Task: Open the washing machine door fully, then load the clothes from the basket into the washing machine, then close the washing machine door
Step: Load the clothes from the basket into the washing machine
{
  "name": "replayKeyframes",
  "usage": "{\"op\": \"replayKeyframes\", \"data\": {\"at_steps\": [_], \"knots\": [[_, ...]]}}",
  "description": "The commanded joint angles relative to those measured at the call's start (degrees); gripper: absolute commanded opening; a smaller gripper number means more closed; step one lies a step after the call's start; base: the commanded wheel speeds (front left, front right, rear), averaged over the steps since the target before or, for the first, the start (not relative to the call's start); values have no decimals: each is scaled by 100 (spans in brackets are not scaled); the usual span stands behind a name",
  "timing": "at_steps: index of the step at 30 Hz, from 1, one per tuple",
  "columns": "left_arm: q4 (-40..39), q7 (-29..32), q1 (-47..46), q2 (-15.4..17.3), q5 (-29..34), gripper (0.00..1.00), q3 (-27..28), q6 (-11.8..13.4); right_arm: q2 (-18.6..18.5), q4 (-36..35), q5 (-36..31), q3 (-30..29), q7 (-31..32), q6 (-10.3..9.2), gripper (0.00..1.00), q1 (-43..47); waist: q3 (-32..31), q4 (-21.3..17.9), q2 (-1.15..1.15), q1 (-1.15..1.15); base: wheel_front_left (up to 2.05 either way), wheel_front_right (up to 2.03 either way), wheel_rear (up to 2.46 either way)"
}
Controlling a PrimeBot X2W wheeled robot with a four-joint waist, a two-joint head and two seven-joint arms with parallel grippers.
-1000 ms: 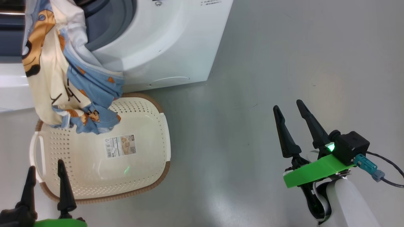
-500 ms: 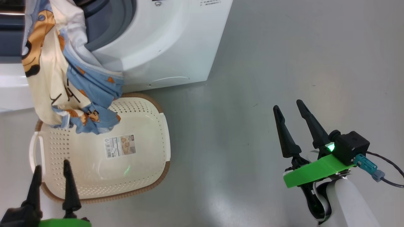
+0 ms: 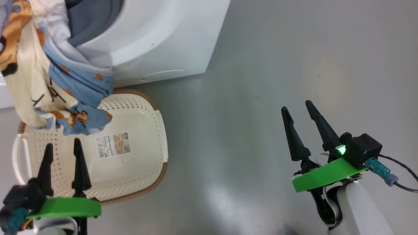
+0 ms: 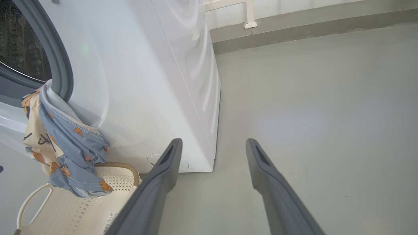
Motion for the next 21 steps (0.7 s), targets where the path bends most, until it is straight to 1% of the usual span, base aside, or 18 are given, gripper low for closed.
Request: {"op": "replayKeyframes", "data": {"at_steps": [1, 12, 21], "knots": [[-42, -29, -29, 70, -12, 100, 189, -49, 14, -147, -24, 116, -28, 9, 100, 34, 83, -59, 0, 0, 0, 0, 0], [782, -29, -940, 148, 54, 100, 375, -258, 14, -239, -37, 70, -28, 9, 100, -29, 492, -131, 0, 0, 0, 0, 0], [1432, -29, -1667, 317, -51, 100, 440, -305, 14, -319, 16, 61, -28, 9, 100, -110, 888, -219, 0, 0, 0, 0, 0]]}}
